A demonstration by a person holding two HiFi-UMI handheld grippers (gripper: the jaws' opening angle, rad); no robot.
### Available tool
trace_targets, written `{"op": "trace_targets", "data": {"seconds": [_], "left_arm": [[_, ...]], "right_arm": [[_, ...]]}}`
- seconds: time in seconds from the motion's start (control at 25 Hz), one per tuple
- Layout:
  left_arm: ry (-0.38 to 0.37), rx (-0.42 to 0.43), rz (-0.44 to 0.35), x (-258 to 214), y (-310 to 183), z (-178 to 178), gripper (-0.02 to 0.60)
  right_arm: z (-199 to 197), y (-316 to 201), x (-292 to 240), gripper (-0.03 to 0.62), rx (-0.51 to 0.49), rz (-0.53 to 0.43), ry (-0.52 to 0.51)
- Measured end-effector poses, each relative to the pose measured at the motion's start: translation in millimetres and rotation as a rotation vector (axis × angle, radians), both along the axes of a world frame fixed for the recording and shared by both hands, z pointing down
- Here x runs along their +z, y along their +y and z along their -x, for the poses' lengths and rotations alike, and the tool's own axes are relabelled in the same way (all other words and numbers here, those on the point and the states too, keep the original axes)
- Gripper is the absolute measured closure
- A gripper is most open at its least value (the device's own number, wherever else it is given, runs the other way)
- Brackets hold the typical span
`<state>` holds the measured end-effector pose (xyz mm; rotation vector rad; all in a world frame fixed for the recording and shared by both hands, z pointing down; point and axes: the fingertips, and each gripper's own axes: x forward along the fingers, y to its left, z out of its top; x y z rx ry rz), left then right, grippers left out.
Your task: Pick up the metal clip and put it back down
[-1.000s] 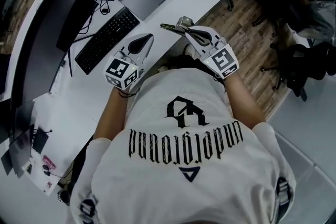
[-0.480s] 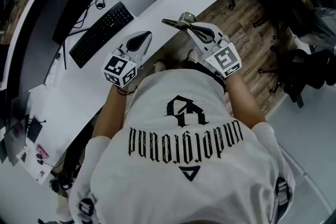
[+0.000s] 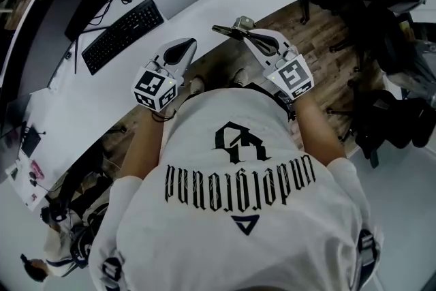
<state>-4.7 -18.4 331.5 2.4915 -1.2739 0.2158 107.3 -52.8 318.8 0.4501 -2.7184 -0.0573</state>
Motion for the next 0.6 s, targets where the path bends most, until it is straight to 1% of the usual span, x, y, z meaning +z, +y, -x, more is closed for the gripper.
{"op": "trace_targets", "data": {"seconds": [0.16,0.32,0.44,0.6], "left_arm": [[-0.018,-0.053,0.0,1,-5,-20,0.566],[-0.035,-0.11,0.003,4,-1,-36,0.566],[-0.031,-0.155,0.008,7,-3,-37,0.566],[-0.036,-0.186,0.022,15,-10,-30,0.566]], "right_arm": [[-16,-14,2,0.563,-0.068,-0.007,-0.004],[-26,-25,6,0.565,-0.135,-0.002,-0.011],[-25,-34,10,0.565,-0.166,0.01,-0.018],[-12,-48,22,0.565,-0.189,0.043,-0.013]]}}
